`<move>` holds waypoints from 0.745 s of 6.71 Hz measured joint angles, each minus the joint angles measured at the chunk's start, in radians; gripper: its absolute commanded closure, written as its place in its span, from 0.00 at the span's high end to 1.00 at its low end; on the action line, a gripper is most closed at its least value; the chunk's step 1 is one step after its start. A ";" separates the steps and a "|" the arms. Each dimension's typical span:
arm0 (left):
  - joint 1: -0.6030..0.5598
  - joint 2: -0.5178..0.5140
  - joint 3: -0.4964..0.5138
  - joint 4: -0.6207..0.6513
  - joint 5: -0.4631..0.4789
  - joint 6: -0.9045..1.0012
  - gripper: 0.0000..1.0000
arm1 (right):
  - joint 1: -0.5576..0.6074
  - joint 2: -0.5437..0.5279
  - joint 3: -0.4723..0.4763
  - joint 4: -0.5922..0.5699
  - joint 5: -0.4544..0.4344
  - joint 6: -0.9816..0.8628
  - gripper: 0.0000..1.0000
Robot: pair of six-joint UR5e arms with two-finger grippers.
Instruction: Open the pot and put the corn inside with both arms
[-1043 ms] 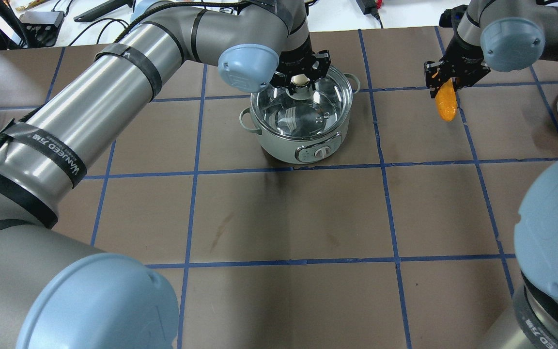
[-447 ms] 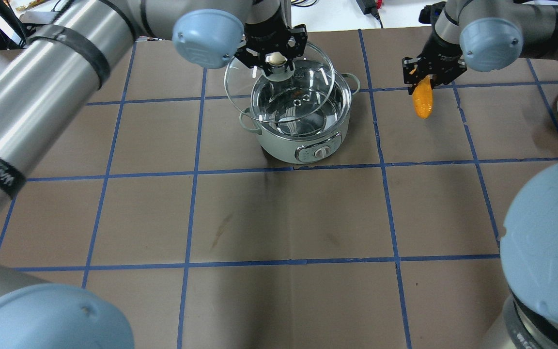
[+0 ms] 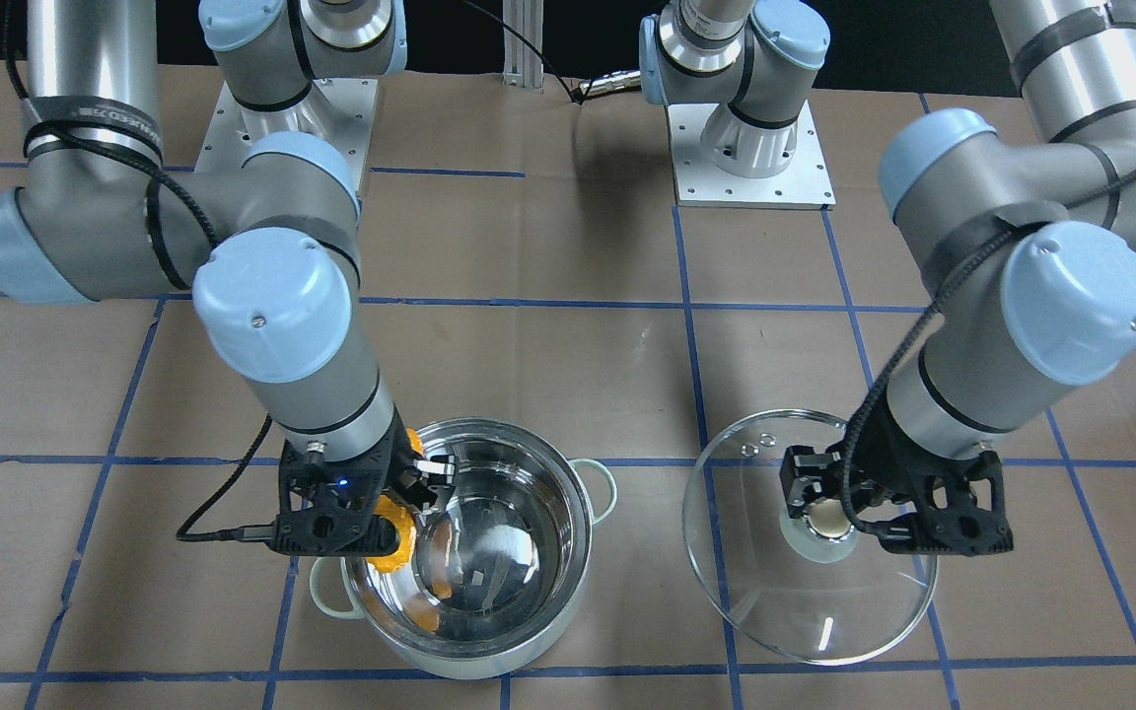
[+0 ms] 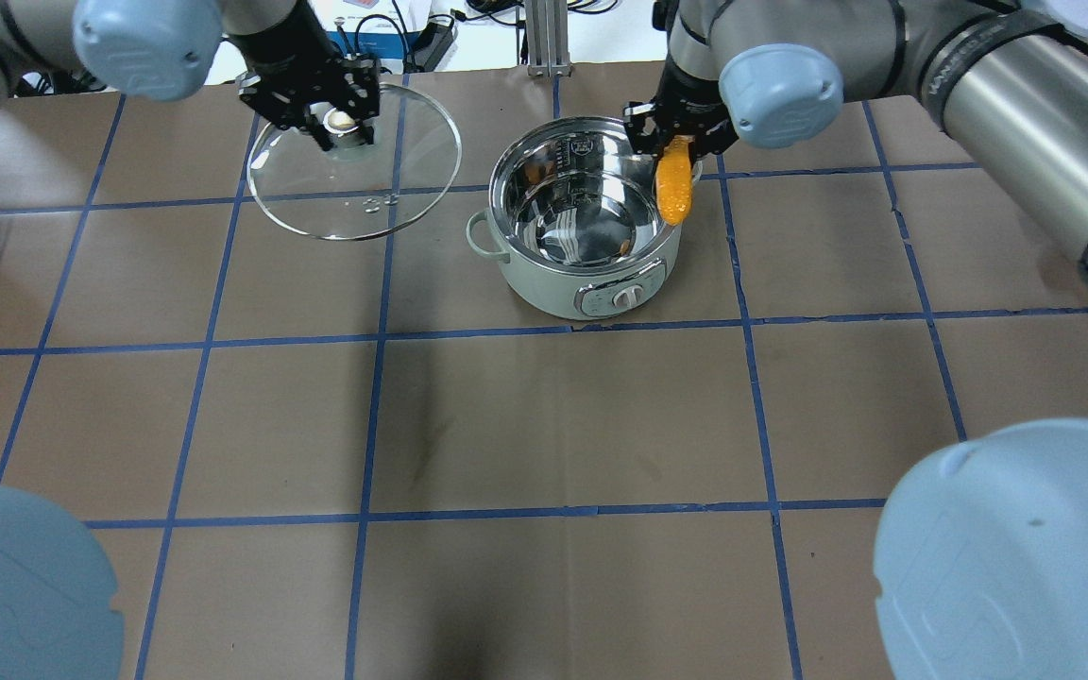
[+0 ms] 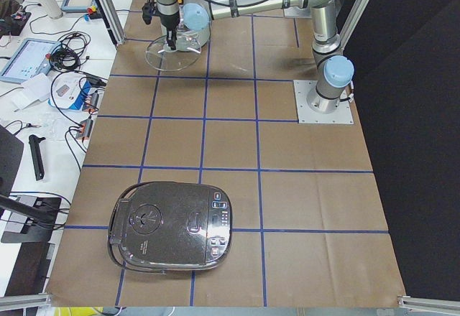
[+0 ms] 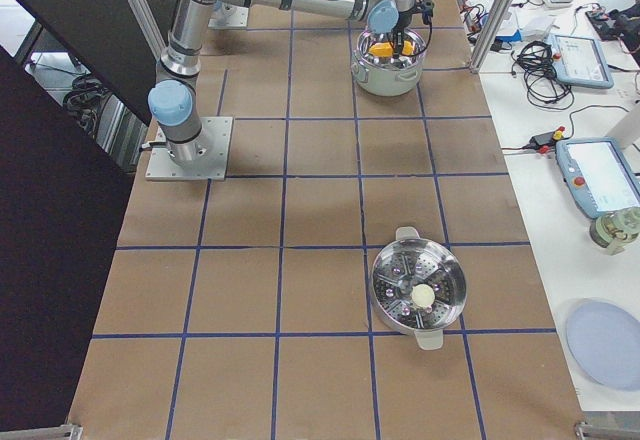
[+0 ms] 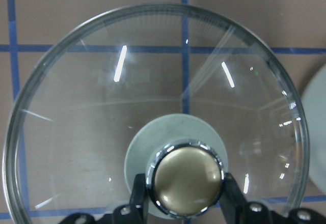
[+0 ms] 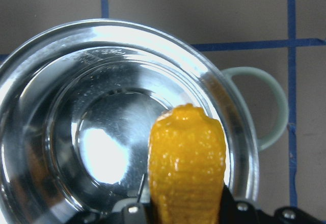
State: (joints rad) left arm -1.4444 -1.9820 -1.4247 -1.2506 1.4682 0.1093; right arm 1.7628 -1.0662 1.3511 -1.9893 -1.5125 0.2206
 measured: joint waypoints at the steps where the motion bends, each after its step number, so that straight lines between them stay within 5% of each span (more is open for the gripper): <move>1: 0.056 -0.018 -0.114 0.145 -0.002 0.071 0.17 | 0.030 0.038 -0.002 -0.059 0.000 0.028 0.11; 2: 0.089 -0.046 -0.201 0.280 -0.002 0.121 0.99 | 0.052 0.081 -0.003 -0.113 -0.001 0.048 0.12; 3: 0.111 -0.074 -0.251 0.368 -0.004 0.140 1.00 | 0.066 0.112 -0.002 -0.140 -0.002 0.056 0.22; 4: 0.116 -0.080 -0.269 0.399 -0.004 0.135 1.00 | 0.071 0.132 -0.001 -0.151 -0.002 0.056 0.98; 5: 0.104 -0.064 -0.272 0.395 -0.003 0.100 1.00 | 0.073 0.145 0.000 -0.156 -0.012 0.054 1.00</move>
State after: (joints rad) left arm -1.3402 -2.0461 -1.6972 -0.8558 1.4656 0.2091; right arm 1.8355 -0.9212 1.3514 -2.1450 -1.5245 0.2749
